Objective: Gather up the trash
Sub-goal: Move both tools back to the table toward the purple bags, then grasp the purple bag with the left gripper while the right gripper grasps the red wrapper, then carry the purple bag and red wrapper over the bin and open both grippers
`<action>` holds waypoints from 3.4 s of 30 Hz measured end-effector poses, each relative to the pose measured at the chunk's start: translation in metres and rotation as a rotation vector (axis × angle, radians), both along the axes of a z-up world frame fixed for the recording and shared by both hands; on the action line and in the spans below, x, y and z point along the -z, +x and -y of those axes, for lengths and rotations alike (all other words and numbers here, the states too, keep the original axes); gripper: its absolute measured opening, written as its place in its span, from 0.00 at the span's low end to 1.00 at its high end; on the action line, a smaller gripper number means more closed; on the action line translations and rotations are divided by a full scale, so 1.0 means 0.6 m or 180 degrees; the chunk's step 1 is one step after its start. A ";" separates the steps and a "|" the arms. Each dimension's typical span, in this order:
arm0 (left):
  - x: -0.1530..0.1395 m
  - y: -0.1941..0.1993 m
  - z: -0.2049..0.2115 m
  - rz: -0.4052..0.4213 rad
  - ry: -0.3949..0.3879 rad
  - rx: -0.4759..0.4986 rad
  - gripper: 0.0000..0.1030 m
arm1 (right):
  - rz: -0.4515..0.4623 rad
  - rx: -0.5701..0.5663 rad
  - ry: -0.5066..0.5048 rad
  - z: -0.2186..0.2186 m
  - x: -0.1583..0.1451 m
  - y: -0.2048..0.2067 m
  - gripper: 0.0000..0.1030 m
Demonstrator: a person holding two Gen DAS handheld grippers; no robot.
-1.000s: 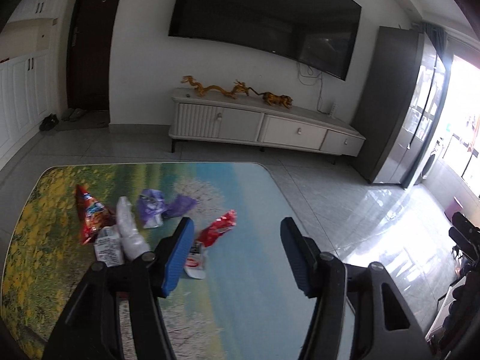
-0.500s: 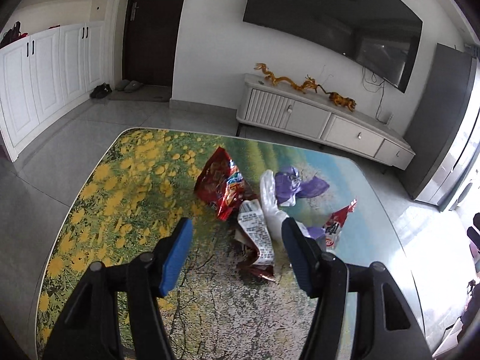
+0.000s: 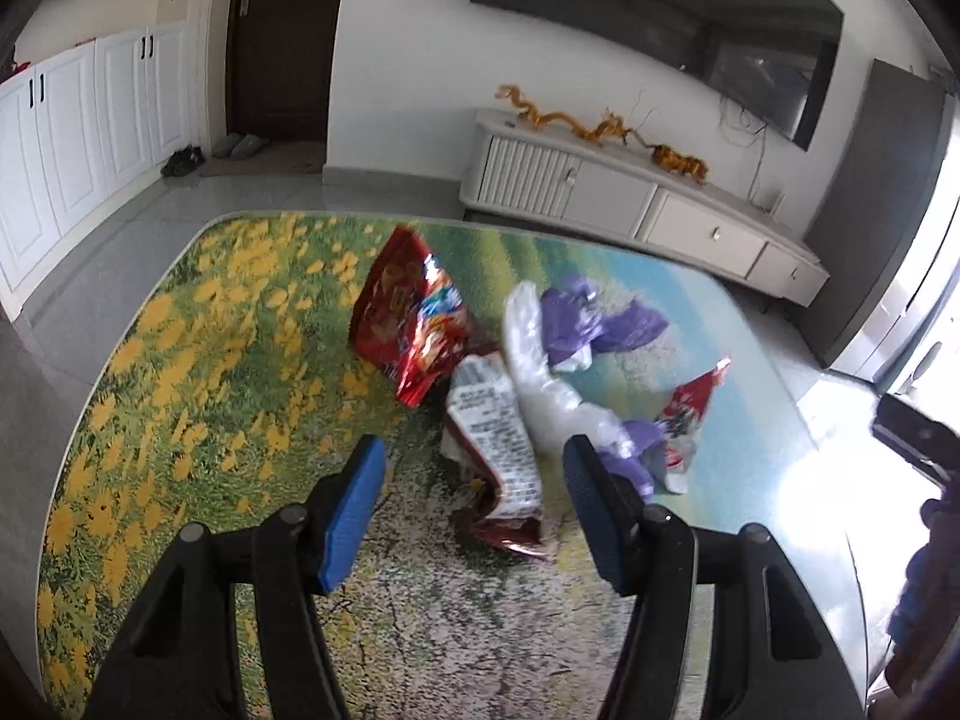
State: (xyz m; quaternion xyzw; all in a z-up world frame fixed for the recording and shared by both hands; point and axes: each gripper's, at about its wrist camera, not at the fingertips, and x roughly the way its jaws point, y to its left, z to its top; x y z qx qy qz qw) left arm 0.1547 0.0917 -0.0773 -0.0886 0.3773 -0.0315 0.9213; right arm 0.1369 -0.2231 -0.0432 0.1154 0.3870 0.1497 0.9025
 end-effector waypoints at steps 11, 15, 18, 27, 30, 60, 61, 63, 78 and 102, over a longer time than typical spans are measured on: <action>0.006 0.005 0.083 -0.0037 -0.0039 0.0656 0.56 | -0.0385 -0.0181 0.0408 -0.044 0.061 0.088 0.88; 0.021 0.023 0.096 -0.0137 0.0060 0.0718 0.50 | -0.0476 -0.0195 0.0456 -0.064 0.082 0.119 0.88; 0.029 0.032 0.104 -0.0171 0.0139 0.0746 0.48 | -0.0500 -0.0123 0.0469 -0.065 0.095 0.142 0.88; 0.062 0.042 0.118 -0.0350 0.0193 0.0796 0.38 | -0.0468 -0.0282 0.0402 -0.092 0.110 0.153 0.58; 0.071 0.040 0.125 -0.0367 0.0204 0.0806 0.29 | -0.0446 -0.0362 0.0358 -0.096 0.111 0.141 0.50; -0.021 -0.138 0.122 0.0032 0.0043 0.0796 0.26 | -0.0047 -0.0151 0.0552 0.008 0.024 -0.048 0.02; -0.027 -0.142 0.123 0.0058 0.0048 0.0801 0.25 | -0.0013 -0.0132 0.0563 0.014 0.017 -0.054 0.02; -0.039 -0.148 0.130 0.0109 0.0046 0.0837 0.25 | 0.0061 -0.0074 0.0573 0.029 0.001 -0.067 0.02; -0.089 -0.118 0.404 0.0220 0.0050 0.1976 0.25 | 0.0424 0.0815 0.0333 0.272 -0.061 -0.143 0.02; 0.054 -0.048 0.731 -0.0617 0.0052 0.2803 0.49 | -0.0345 0.1852 0.0345 0.525 0.145 -0.169 0.43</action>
